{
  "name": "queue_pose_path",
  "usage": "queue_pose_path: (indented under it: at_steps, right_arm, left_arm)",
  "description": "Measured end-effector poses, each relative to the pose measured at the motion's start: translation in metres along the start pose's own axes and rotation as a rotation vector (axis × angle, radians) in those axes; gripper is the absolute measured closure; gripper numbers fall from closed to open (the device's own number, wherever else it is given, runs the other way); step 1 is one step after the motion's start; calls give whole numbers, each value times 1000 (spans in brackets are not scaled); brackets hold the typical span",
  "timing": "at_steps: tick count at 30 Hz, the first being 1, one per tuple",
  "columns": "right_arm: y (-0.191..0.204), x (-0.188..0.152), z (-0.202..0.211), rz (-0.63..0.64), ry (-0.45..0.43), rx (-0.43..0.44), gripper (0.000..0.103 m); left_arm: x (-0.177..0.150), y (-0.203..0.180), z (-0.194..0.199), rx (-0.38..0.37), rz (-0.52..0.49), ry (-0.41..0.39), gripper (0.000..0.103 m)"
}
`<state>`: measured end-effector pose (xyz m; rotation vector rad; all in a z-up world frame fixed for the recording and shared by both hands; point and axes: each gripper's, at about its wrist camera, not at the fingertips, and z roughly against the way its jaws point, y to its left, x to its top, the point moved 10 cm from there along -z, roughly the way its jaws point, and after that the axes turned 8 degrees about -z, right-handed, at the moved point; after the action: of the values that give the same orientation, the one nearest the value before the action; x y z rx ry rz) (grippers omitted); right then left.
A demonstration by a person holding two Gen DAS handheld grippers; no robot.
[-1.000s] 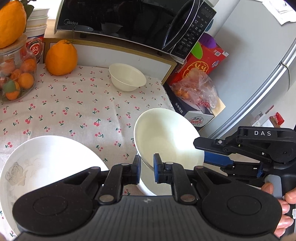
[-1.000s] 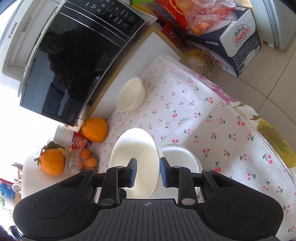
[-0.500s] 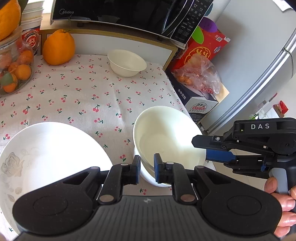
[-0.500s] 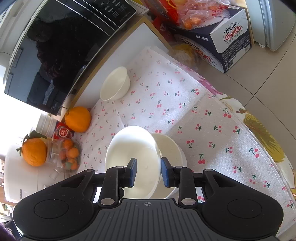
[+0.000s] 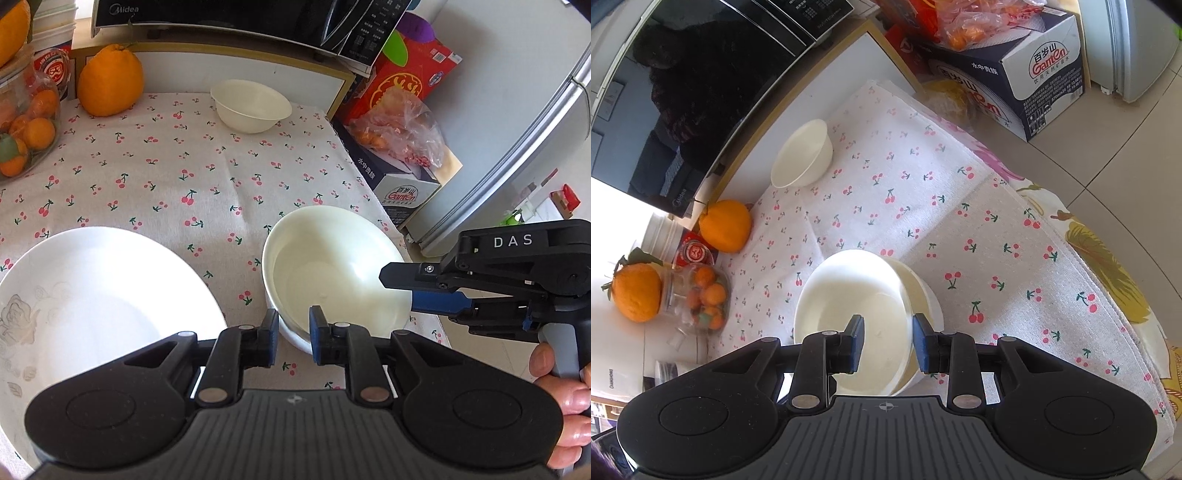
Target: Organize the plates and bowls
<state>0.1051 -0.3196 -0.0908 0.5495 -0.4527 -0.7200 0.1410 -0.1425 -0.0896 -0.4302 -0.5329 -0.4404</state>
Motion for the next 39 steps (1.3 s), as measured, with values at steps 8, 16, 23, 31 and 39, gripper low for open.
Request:
queue_pose_path:
  at_steps: [8,16,23,31,39]
  right_arm:
    - [2,5,4,-4,-10,11,51]
    - [6,11,10,6,-32,28,33]
    - [9,23,15,33,-75,34,18]
    - [21,43,22,86,-140,52,5]
    - [49,67,7,91,-105,73,4]
  left_arm:
    - [0,-3,-4,1,-9,7,87]
    - [2,-5,-3,7,-26,-6,76]
    - [13,-4,8,8,-25,-60,30]
    - [32,5,21,41,-25,-91,1]
    - [67,38,22,114,9,-85,0]
